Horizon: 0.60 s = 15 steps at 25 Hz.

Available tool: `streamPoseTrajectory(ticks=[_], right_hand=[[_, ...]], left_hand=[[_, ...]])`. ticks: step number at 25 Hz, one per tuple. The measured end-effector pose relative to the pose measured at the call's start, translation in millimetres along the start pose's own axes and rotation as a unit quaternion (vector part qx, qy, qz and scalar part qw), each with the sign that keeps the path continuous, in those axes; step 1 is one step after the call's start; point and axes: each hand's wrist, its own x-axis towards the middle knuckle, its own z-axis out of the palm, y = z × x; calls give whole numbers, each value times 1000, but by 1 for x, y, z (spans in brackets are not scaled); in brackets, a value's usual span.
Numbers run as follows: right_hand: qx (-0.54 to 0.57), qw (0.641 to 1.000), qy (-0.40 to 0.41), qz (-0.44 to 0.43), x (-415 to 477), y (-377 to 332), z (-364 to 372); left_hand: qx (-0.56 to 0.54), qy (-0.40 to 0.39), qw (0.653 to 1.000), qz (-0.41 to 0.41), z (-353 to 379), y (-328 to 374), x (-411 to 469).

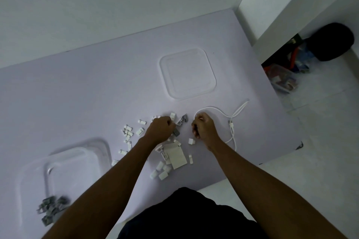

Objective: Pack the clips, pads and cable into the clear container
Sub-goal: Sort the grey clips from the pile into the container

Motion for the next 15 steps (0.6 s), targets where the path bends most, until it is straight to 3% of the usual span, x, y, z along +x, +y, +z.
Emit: streamPoseTrajectory(ticks=[2, 4, 8, 11, 15], right_hand=[[-158, 981, 13, -107, 7, 4, 2], [-283, 941, -34, -180, 11, 3, 5], [-433, 886, -77, -143, 18, -3, 12], [-430, 892, -54, -125, 18, 1, 12], [-252, 963, 16, -91, 13, 6, 0]], left_hand=[[28, -26, 999, 17, 1, 0, -2], [58, -16, 998, 16, 0, 1, -5], [109, -42, 993, 23, -1, 7, -12], [123, -72, 989, 26, 3, 13, -13], [203, -44, 978, 21, 17, 12, -12]])
